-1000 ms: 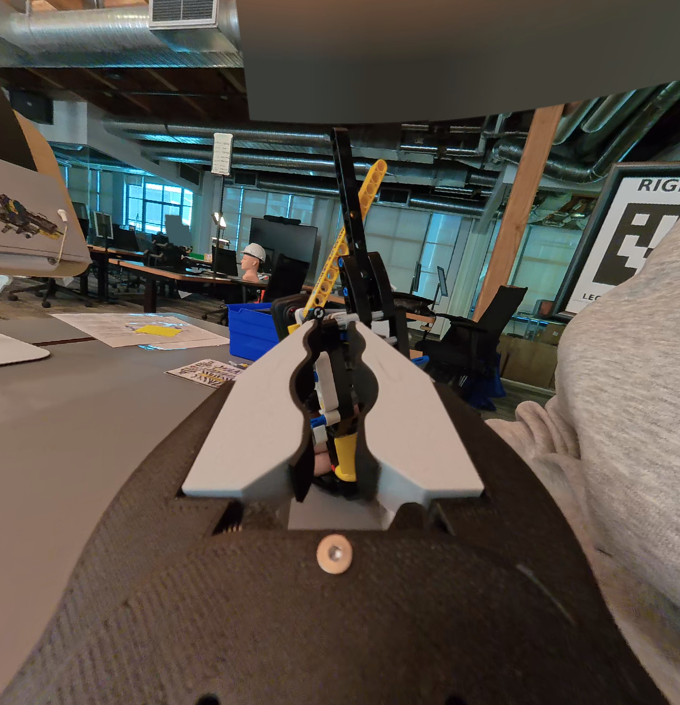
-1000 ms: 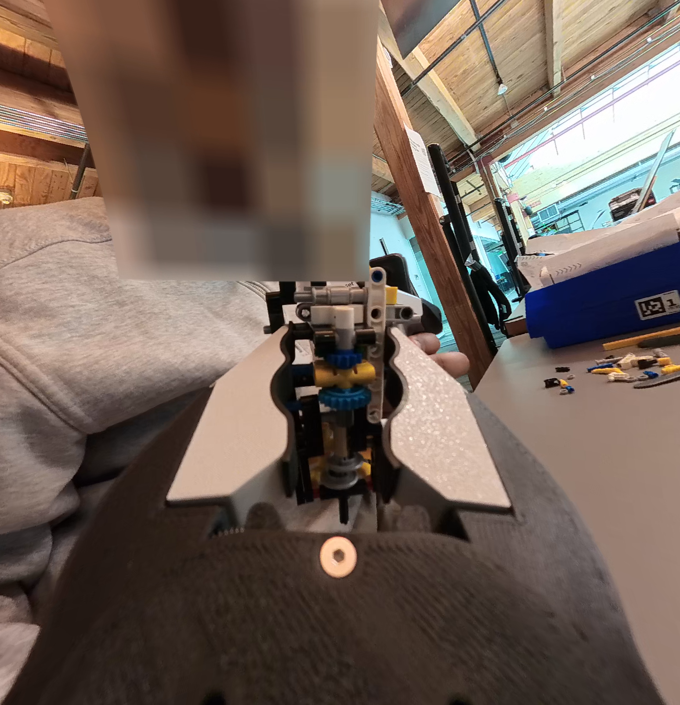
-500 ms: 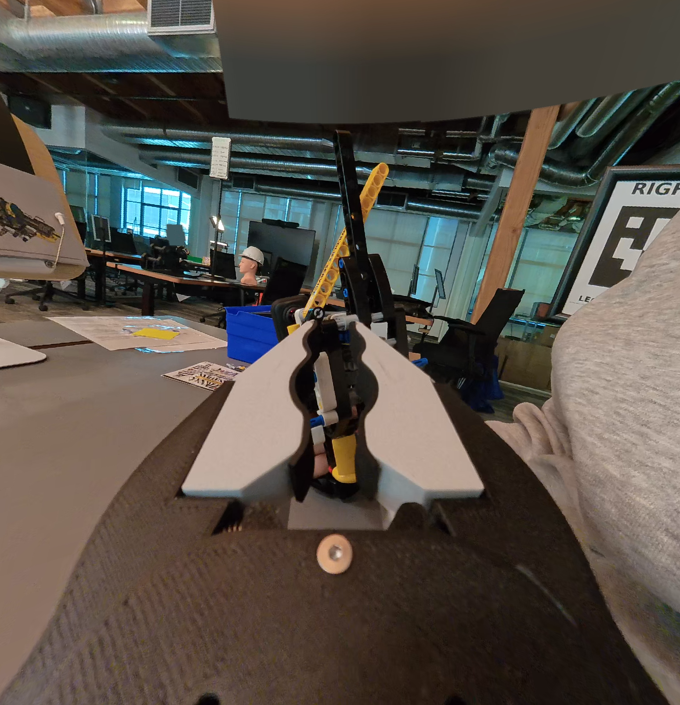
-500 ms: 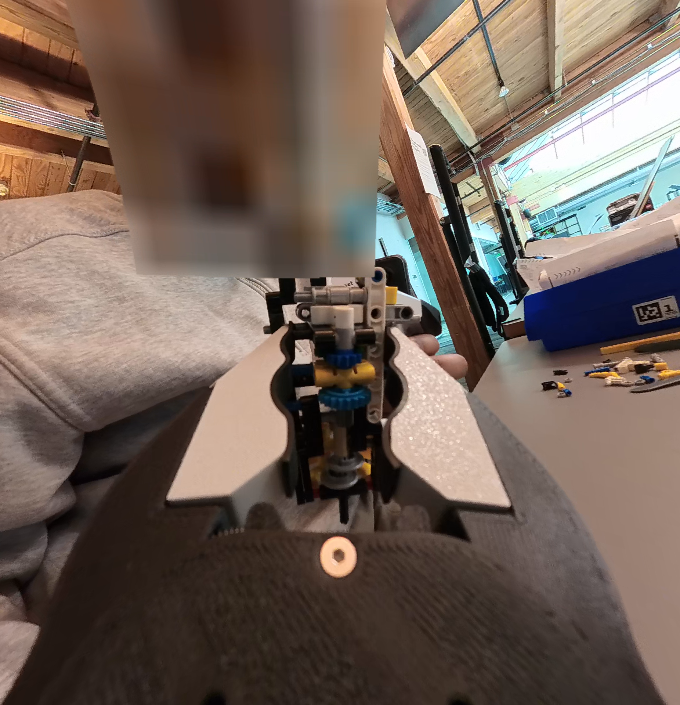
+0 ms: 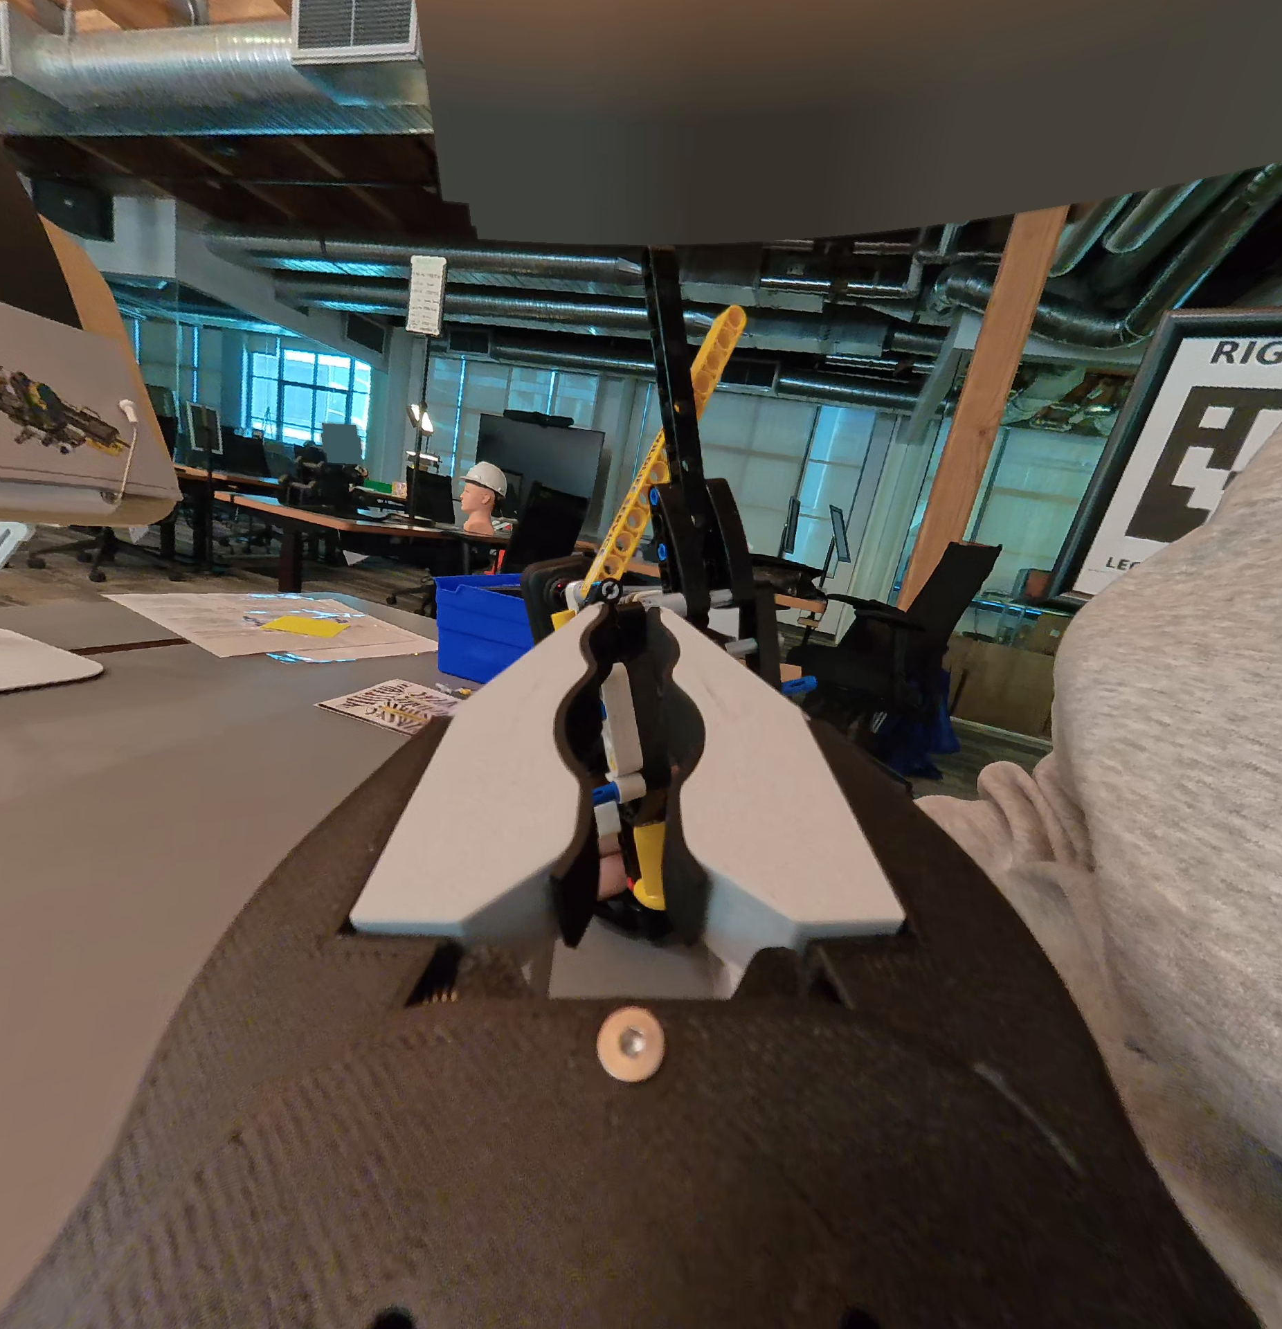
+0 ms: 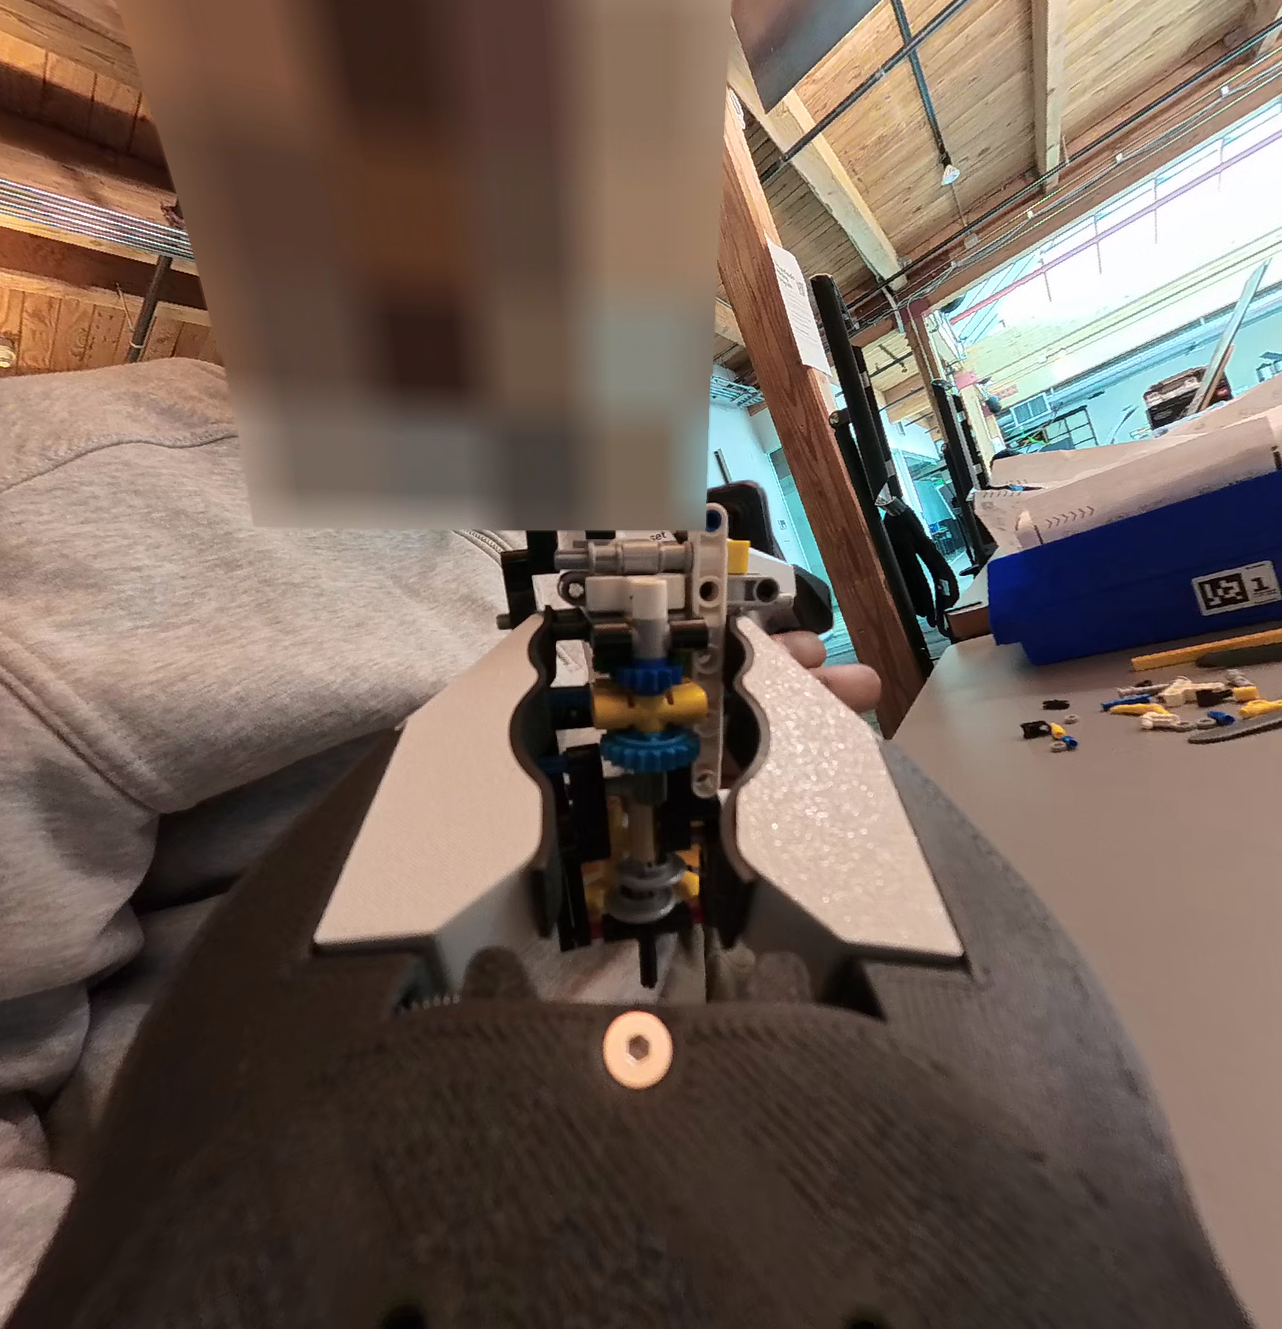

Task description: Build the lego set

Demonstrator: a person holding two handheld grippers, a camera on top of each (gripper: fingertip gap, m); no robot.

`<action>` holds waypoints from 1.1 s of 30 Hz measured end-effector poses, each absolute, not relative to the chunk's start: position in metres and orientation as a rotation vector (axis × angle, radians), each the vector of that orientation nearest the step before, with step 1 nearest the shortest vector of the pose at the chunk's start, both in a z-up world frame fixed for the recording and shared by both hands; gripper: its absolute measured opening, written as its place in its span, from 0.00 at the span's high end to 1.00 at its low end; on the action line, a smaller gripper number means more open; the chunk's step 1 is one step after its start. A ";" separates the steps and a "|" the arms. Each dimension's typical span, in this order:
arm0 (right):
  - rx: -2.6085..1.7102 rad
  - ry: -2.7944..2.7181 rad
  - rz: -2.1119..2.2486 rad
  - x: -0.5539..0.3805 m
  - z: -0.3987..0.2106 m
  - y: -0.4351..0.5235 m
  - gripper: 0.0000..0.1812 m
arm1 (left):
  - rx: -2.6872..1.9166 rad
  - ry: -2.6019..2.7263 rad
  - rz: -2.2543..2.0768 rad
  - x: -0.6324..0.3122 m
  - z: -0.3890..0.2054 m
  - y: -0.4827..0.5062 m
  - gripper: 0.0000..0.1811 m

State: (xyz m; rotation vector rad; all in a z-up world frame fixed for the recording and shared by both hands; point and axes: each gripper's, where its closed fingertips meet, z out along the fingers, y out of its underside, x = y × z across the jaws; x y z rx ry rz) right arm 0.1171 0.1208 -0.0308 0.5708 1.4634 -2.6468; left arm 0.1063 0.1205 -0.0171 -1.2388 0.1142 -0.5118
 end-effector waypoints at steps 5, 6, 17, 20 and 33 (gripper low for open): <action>0.546 1.378 -2.716 0.120 -0.022 0.133 0.75 | -1.172 0.064 -0.489 0.091 -0.009 0.115 0.88; 0.539 1.362 -2.728 0.121 -0.020 0.135 0.75 | -1.187 0.054 -0.494 0.088 -0.012 0.117 0.87; 0.555 1.289 -2.787 0.120 -0.016 0.147 0.76 | -1.280 0.017 -0.514 0.088 -0.027 0.130 0.81; 0.566 1.293 -2.781 0.118 -0.017 0.147 0.75 | -1.283 0.012 -0.517 0.088 -0.028 0.130 0.81; 0.605 1.257 -2.800 0.114 -0.017 0.154 0.76 | -1.309 0.010 -0.530 0.089 -0.033 0.134 0.80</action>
